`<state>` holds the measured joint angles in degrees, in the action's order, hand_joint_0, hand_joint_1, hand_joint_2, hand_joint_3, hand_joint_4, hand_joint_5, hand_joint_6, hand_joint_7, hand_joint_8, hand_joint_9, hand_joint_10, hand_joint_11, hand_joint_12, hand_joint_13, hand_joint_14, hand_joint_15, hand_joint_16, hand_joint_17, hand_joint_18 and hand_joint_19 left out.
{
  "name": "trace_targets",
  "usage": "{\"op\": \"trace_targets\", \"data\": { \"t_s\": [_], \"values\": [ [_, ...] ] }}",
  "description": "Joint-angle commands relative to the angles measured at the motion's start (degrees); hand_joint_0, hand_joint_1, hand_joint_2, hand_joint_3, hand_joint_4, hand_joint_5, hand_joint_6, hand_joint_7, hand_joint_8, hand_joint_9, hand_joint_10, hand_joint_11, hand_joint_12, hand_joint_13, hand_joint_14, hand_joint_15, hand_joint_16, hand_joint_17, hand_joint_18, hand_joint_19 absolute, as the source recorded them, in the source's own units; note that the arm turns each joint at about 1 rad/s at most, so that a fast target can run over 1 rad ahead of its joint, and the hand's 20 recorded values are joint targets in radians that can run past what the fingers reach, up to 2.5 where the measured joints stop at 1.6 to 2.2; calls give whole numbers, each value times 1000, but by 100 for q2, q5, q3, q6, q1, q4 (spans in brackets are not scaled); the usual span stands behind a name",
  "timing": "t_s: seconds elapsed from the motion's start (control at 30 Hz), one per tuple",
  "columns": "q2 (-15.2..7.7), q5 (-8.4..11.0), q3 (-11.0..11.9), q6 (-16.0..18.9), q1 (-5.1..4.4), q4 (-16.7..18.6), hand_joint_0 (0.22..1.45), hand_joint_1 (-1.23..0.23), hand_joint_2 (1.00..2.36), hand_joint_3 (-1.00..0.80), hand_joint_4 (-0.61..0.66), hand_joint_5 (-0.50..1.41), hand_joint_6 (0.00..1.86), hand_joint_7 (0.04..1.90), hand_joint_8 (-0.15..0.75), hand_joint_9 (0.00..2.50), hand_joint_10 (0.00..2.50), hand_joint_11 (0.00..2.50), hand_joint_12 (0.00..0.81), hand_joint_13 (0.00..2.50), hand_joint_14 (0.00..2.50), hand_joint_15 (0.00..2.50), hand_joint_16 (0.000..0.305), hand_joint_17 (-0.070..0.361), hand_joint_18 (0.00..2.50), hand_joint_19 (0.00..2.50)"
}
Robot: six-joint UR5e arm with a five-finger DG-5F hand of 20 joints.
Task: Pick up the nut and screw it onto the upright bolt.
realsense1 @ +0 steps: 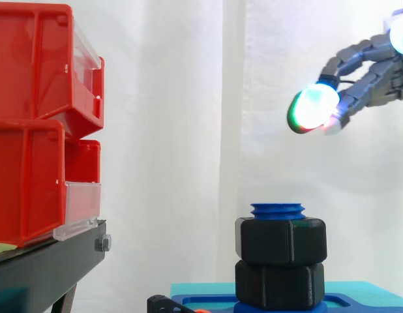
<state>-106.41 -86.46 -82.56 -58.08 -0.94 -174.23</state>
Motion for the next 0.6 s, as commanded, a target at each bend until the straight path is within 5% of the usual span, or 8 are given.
{"op": "trace_targets", "data": {
  "t_s": [0.0,0.17,0.33,0.37,0.57],
  "values": [
    [208,314,-269,394,-91,-6,518,-420,1000,-500,136,-239,501,666,232,223,0,0,362,0,0,0,49,110,0,0],
    [217,481,-313,1044,-143,-225,515,-461,1000,-500,101,-244,501,653,215,186,0,0,352,0,0,0,49,111,0,0],
    [217,490,-313,2222,-170,-269,497,-451,1000,-500,95,-246,501,642,210,151,0,0,353,0,0,0,52,118,0,0],
    [217,490,-313,2670,-187,-269,496,-452,1000,-500,93,-247,501,642,210,151,0,0,354,0,0,0,53,119,0,0],
    [217,507,-313,3883,-196,-305,486,-446,1000,-500,91,-247,501,635,212,145,0,0,357,0,0,0,53,120,0,0]
  ]
}}
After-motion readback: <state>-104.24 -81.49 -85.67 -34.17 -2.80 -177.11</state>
